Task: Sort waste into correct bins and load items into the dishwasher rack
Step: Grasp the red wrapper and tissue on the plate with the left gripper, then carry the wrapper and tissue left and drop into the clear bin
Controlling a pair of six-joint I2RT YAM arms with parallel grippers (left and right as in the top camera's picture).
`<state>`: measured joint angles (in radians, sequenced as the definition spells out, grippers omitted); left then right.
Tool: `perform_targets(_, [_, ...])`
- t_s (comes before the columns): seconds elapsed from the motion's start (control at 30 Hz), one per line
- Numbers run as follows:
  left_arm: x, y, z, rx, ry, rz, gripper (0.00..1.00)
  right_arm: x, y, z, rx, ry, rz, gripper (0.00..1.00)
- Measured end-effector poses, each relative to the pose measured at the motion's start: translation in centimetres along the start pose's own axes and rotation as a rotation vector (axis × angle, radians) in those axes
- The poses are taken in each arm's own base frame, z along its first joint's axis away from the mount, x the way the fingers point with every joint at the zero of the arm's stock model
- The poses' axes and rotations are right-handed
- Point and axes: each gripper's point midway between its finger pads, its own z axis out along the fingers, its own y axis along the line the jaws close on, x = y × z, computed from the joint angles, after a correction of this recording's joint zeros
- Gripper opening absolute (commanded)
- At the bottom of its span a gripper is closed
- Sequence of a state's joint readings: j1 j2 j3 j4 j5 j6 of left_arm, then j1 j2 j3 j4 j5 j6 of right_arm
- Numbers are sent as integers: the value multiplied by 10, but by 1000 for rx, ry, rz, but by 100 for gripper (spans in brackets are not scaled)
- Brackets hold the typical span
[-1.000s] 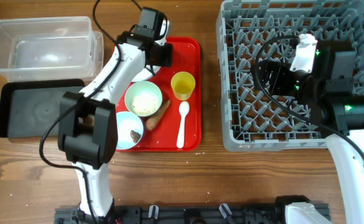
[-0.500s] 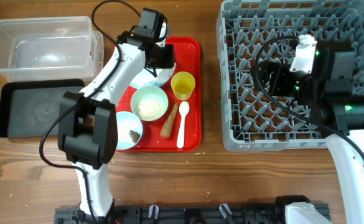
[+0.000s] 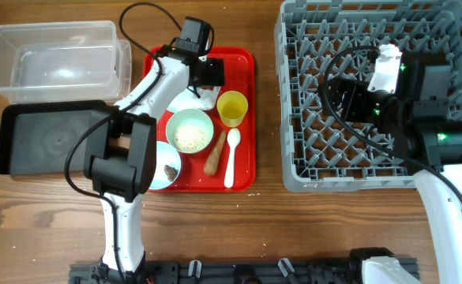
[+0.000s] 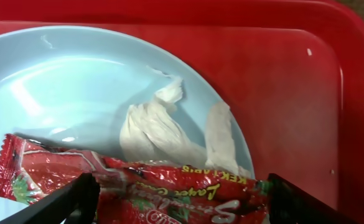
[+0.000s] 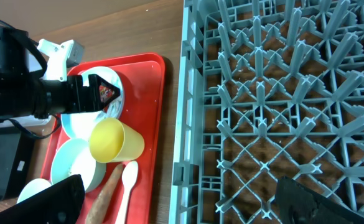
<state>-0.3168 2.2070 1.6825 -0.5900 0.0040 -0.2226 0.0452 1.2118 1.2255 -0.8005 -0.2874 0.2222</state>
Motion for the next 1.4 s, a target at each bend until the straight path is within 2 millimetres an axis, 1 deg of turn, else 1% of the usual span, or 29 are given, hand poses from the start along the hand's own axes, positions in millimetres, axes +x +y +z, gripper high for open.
perform_targets(0.07, [1,4,1,-4,5,-6,77,0,0,0,0,0,0,100])
perform_targets(0.13, [3,8,4,-10,16,-11,76,0,0,0,0,0,0,100])
perform_targets(0.23, [11,12,14,-21,45,-15,73,0,0,0,0,0,0,100])
perform_targets(0.3, [11,14,16,-27,47,-15,67,0,0,0,0,0,0,100])
perform_targets(0.37, [12,14,16,-29,47,-13,42,0,0,0,0,0,0,100])
perform_targets(0.4, [12,14,16,-29,48,-12,24,0,0,0,0,0,0,100])
perform_targets(0.47, [13,15,18,-31,52,-16,4,0,0,0,0,0,0,100])
perform_targets(0.67, [15,11,19,-2,64,-19,4,0,0,0,0,0,0,100])
perform_targets(0.77, [16,13,14,18,82,-31,4,0,0,0,0,0,0,100])
perform_targets(0.8, [15,14,8,20,83,-36,4,0,0,0,0,0,0,100])
perform_targets(0.83, [9,15,-2,27,68,-41,4,0,0,0,-1,-1,0,100])
perform_targets(0.87, [0,16,-16,36,38,-48,4,0,0,0,-1,-1,0,100])
perform_targets(0.9, [-12,18,-35,44,-1,-56,4,0,0,0,0,-1,0,100])
perform_targets(0.97, [-43,26,-93,62,-122,-78,4,0,0,0,-1,-1,0,100])
perform_targets(1.0, [-50,27,-109,66,-155,-82,4,-1,0,0,-1,-2,-1,100])
perform_targets(1.03, [-64,33,-140,73,-221,-93,4,-2,0,0,-2,-7,-2,100])
perform_targets(1.1, [-76,42,-175,75,-293,-109,4,-4,1,0,-4,-14,-4,100])
perform_targets(1.13, [-81,50,-192,71,-326,-123,4,-4,1,0,-3,-15,-5,100])
perform_targets(1.17, [-84,59,-199,62,-342,-139,4,-4,1,0,-4,-16,-5,100])
perform_targets(1.2, [-85,69,-202,51,-350,-154,4,-5,1,0,-4,-18,-6,100])
perform_targets(1.23, [-87,89,-203,23,-357,-189,4,-5,1,0,-4,-18,-6,100])
perform_targets(1.3, [-89,111,-205,-17,-367,-236,4,-5,1,0,-4,-18,-6,100])
perform_targets(1.37, [-92,152,-212,-93,-398,-311,4,-4,1,0,-3,-15,-5,100])
perform_targets(1.4, [-94,165,-215,-116,-415,-334,4,-3,1,0,-2,-11,-3,100])
